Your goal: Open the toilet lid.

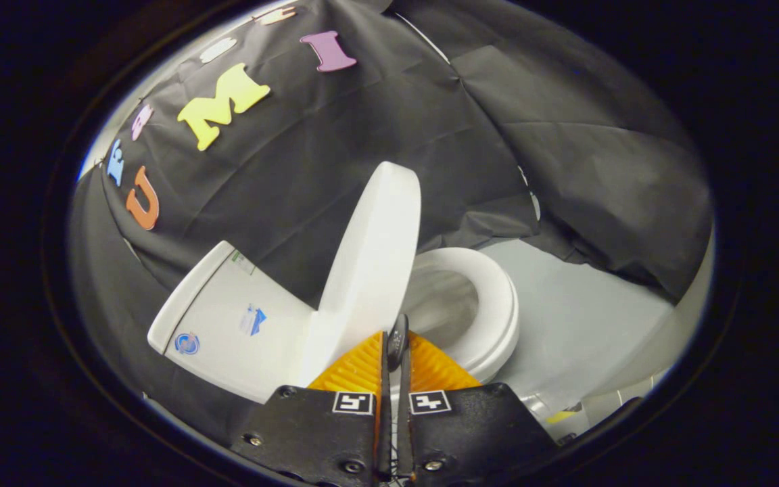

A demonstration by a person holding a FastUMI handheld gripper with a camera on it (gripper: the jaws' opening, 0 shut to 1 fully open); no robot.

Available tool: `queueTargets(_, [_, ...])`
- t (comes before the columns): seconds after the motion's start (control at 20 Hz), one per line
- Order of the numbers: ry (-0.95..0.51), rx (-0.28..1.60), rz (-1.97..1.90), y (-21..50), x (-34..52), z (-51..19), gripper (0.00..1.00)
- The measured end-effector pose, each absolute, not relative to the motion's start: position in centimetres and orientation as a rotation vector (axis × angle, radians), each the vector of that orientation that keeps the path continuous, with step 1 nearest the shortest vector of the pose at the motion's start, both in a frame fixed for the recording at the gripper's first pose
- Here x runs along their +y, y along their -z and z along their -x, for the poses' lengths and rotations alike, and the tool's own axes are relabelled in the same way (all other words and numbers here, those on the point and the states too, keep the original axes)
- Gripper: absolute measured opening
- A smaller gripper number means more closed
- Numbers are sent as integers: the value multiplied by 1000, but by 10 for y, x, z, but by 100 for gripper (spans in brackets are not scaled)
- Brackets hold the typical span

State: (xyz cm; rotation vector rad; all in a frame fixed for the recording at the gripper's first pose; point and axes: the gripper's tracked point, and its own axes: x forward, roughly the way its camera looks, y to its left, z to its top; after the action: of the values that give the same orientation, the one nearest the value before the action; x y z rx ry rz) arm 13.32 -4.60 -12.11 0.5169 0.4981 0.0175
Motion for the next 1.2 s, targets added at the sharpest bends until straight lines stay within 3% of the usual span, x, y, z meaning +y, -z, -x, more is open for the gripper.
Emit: queueTargets(1.2, [-13, 428, -341, 78, 7, -131, 7])
